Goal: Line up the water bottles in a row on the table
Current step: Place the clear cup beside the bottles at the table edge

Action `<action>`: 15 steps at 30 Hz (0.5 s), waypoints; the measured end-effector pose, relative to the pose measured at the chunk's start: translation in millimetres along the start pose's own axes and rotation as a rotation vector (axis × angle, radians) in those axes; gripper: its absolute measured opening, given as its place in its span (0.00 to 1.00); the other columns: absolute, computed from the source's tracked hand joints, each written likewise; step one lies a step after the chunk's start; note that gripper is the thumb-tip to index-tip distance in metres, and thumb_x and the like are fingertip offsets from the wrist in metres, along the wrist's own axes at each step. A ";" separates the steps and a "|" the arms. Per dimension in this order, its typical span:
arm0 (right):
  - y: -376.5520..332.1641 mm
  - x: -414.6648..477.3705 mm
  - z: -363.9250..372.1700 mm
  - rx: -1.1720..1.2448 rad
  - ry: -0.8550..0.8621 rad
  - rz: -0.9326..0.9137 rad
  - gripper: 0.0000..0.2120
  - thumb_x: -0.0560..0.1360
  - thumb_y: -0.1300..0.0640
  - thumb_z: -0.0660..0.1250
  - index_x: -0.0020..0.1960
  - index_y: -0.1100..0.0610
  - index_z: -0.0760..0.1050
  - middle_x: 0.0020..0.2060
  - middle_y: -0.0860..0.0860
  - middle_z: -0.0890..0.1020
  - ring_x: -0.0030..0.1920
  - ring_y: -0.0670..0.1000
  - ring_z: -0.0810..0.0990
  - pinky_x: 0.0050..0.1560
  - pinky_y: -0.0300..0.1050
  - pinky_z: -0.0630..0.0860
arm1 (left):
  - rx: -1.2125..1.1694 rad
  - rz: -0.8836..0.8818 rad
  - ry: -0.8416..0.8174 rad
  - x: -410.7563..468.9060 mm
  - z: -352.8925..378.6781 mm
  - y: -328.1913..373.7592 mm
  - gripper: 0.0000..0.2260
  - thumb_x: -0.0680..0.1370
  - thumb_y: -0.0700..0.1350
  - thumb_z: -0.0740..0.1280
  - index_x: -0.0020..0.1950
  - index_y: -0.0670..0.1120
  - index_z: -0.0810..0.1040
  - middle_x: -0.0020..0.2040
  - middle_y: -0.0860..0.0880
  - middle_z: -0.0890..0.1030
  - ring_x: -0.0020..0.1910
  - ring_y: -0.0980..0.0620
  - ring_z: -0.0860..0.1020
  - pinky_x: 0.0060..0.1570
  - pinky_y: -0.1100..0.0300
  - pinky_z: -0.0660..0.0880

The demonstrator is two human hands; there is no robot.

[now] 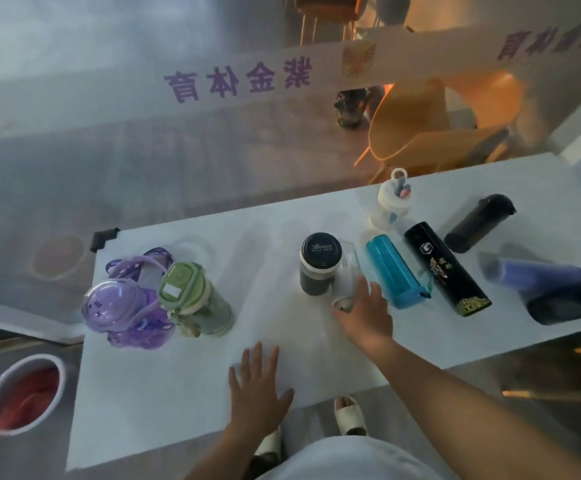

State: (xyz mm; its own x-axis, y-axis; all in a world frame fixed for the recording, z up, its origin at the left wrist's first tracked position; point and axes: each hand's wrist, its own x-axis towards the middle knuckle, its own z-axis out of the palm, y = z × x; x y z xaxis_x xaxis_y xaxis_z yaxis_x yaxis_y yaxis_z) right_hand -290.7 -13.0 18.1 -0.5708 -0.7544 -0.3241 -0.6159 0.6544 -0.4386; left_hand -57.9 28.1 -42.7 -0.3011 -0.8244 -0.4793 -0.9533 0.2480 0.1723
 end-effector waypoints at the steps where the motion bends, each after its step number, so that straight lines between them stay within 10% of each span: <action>1: 1.2 5.0 0.3 0.027 -0.015 -0.007 0.37 0.71 0.43 0.68 0.74 0.47 0.52 0.66 0.56 0.66 0.62 0.60 0.72 0.57 0.58 0.75 | -0.008 -0.022 0.002 -2.9 2.8 1.9 0.37 0.77 0.65 0.55 0.79 0.57 0.38 0.80 0.49 0.38 0.79 0.45 0.39 0.75 0.41 0.44; 8: 26.7 15.7 -10.8 0.183 -0.091 -0.045 0.37 0.64 0.48 0.71 0.70 0.47 0.60 0.59 0.55 0.71 0.54 0.58 0.74 0.53 0.56 0.77 | -0.062 -0.163 0.008 -10.9 13.1 14.5 0.36 0.78 0.63 0.57 0.79 0.57 0.40 0.80 0.50 0.39 0.79 0.45 0.41 0.76 0.43 0.46; 15: 68.8 -17.1 -60.3 -0.165 -0.145 -0.336 0.36 0.66 0.46 0.73 0.71 0.46 0.64 0.63 0.52 0.68 0.61 0.54 0.65 0.56 0.48 0.73 | -0.215 -0.275 0.052 -11.5 14.8 19.7 0.36 0.76 0.61 0.63 0.79 0.57 0.48 0.80 0.50 0.46 0.79 0.44 0.47 0.75 0.43 0.51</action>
State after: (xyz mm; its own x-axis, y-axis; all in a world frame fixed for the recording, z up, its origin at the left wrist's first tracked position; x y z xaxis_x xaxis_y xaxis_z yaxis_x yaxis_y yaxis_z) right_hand -356.0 47.9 44.0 -0.2473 -0.9194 -0.3059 -0.8409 0.3605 -0.4037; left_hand -73.5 50.0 -46.5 -0.0272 -0.8716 -0.4894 -0.9702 -0.0949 0.2230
